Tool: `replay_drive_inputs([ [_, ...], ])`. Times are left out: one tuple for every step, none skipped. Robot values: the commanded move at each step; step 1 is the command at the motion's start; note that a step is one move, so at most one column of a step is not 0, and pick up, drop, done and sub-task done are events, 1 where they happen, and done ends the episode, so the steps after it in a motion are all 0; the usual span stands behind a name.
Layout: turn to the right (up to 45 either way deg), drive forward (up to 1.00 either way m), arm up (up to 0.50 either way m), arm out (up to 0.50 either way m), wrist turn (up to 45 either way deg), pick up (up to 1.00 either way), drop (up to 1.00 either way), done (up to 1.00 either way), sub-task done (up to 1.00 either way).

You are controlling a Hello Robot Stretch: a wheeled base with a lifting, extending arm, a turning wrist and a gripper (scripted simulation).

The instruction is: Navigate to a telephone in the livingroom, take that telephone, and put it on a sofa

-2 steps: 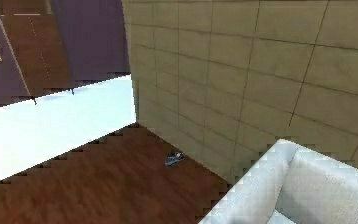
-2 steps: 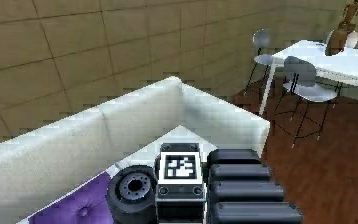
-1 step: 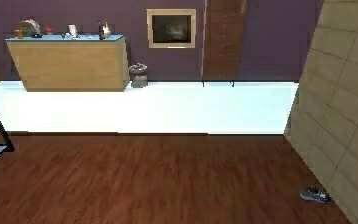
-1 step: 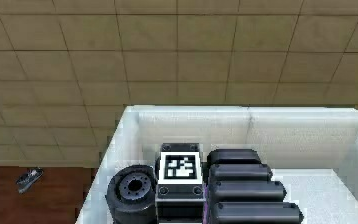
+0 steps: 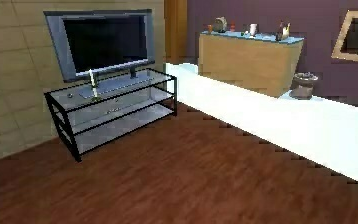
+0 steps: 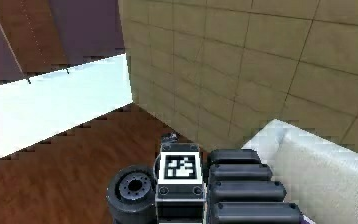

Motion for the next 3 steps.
replay_drive_inputs([
  [-42.0, 0.00, 0.00, 0.00, 0.0, 0.00, 0.00, 0.00, 0.00],
  [0.0, 0.15, 0.00, 0.00, 0.0, 0.00, 0.00, 0.00, 0.00],
  [-45.0, 0.00, 0.00, 0.00, 0.0, 0.00, 0.00, 0.00, 0.00],
])
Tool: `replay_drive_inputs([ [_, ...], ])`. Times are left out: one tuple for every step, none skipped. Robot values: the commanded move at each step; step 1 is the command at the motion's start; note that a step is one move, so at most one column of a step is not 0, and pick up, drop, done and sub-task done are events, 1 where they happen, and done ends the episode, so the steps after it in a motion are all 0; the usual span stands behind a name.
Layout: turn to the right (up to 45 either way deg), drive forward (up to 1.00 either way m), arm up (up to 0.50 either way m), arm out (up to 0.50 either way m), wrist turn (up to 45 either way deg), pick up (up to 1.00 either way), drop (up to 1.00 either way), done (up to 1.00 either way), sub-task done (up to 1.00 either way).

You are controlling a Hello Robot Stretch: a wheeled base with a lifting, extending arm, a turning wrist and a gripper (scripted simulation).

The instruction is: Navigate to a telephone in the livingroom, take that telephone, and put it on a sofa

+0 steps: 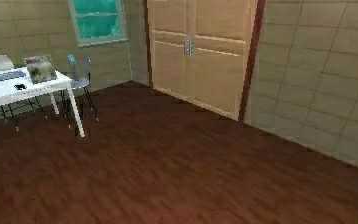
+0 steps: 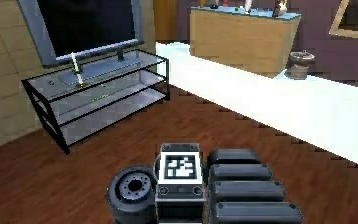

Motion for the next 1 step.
replay_drive_inputs([
  [-39.0, 0.00, 0.00, 0.00, 0.0, 0.00, 0.00, 0.00, 0.00],
])
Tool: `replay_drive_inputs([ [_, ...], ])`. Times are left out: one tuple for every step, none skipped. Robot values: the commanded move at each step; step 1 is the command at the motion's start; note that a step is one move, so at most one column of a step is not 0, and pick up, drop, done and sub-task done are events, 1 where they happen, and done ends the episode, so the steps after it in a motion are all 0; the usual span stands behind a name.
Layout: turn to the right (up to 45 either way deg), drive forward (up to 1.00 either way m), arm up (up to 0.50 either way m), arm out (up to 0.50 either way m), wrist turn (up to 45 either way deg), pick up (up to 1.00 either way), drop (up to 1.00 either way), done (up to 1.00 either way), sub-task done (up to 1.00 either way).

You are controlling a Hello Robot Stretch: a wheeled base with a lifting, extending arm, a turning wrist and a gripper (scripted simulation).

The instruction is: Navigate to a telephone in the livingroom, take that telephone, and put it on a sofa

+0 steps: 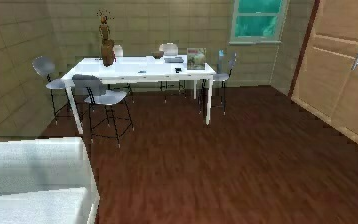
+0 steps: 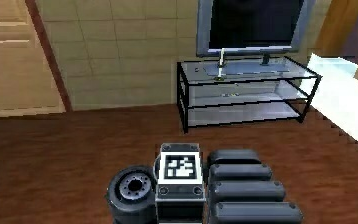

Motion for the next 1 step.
replay_drive_inputs([
  [0.0, 0.35, 0.00, 0.00, 0.0, 0.00, 0.00, 0.00, 0.00],
])
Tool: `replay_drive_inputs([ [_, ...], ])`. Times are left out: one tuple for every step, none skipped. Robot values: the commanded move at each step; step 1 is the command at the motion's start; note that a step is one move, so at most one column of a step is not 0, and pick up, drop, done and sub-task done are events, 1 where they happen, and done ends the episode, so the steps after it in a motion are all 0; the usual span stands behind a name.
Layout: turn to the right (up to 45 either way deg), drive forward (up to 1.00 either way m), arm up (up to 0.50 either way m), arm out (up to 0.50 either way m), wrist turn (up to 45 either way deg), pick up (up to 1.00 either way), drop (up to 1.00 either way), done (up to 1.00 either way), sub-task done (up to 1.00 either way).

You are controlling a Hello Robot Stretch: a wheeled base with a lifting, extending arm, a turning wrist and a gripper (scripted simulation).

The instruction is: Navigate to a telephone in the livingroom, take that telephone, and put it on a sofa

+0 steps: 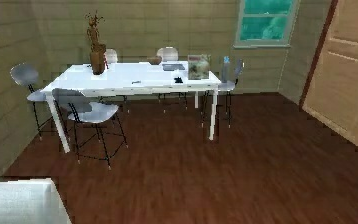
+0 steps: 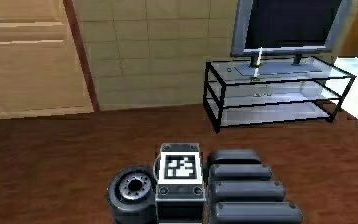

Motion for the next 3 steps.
replay_drive_inputs([
  [45.0, 0.00, 0.00, 0.00, 0.0, 0.00, 0.00, 0.00, 0.00],
  [42.0, 0.00, 0.00, 0.00, 0.0, 0.00, 0.00, 0.00, 0.00],
  [-45.0, 0.00, 0.00, 0.00, 0.0, 0.00, 0.00, 0.00, 0.00],
])
